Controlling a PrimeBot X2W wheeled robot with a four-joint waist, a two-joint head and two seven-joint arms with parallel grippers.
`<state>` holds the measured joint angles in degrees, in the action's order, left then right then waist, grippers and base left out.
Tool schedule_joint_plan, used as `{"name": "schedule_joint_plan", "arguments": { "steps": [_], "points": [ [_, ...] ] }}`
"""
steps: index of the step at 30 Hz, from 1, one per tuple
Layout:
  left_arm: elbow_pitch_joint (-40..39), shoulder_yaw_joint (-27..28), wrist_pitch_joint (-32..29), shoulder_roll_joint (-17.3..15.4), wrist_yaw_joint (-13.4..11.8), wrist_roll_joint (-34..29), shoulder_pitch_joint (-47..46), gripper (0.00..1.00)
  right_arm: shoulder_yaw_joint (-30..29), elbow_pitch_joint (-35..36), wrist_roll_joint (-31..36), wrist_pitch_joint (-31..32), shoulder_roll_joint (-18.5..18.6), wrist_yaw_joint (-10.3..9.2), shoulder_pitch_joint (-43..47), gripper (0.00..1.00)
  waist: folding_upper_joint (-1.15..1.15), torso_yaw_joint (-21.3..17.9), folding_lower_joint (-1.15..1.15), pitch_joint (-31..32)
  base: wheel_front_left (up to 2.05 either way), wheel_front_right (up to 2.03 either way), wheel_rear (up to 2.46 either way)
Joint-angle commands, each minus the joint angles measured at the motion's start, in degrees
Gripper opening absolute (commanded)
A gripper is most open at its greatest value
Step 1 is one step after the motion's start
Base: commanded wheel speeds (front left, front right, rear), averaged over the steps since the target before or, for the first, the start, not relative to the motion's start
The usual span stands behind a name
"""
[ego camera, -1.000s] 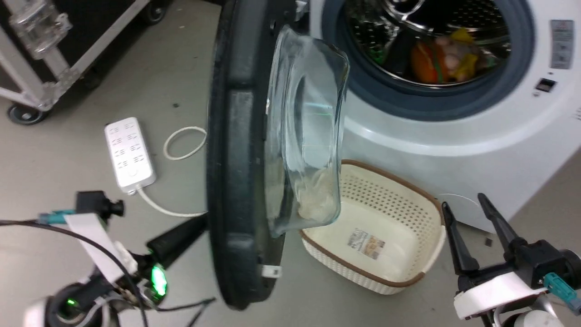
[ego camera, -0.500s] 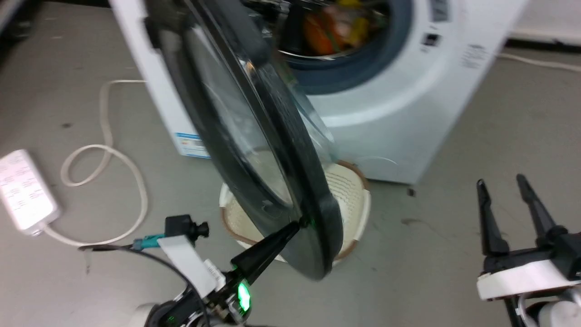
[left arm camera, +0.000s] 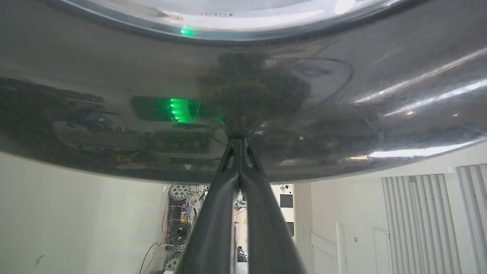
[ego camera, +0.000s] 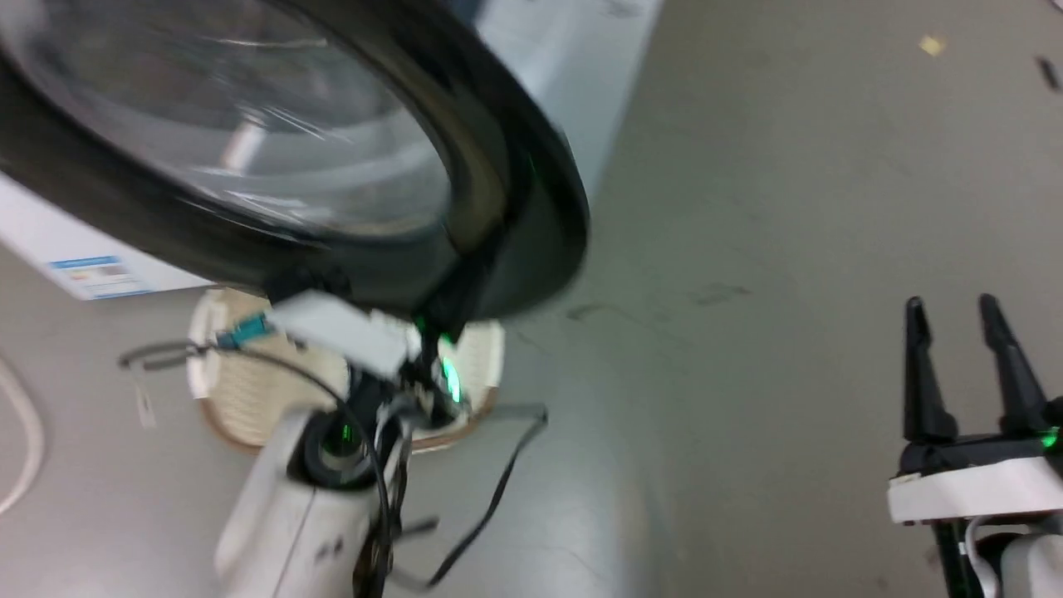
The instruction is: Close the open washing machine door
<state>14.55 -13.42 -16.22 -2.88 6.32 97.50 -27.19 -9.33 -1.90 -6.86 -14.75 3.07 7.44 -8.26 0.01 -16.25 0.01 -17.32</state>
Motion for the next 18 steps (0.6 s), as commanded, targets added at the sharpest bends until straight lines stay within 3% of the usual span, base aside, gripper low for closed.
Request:
{"name": "schedule_joint_plan", "arguments": {
  "steps": [1,10,18],
  "points": [
    [0.8,-0.2,1.0,0.0,0.6,0.2,-1.9,0.0,0.4,-0.2,-0.5,-0.2,-0.2,0.05,-1.0,1.0,-0.01,-3.9,-0.01,-3.3,0.0,0.0,0.0],
    [10.8,-0.6,11.0,0.0,1.1,1.4,-13.2,0.0,4.1,-0.7,-1.6,-0.2,-0.2,0.05,-1.0,1.0,-0.01,-5.5,-0.01,-3.4,0.0,0.0,0.0],
    [7.2,-3.2,12.5,-0.3,1.1,-2.1,-7.7,0.0,4.5,0.8,-0.4,-0.2,-0.2,0.05,-0.1,1.0,-0.01,-0.7,-0.01,0.6,0.0,0.0,0.0]
  ]
}}
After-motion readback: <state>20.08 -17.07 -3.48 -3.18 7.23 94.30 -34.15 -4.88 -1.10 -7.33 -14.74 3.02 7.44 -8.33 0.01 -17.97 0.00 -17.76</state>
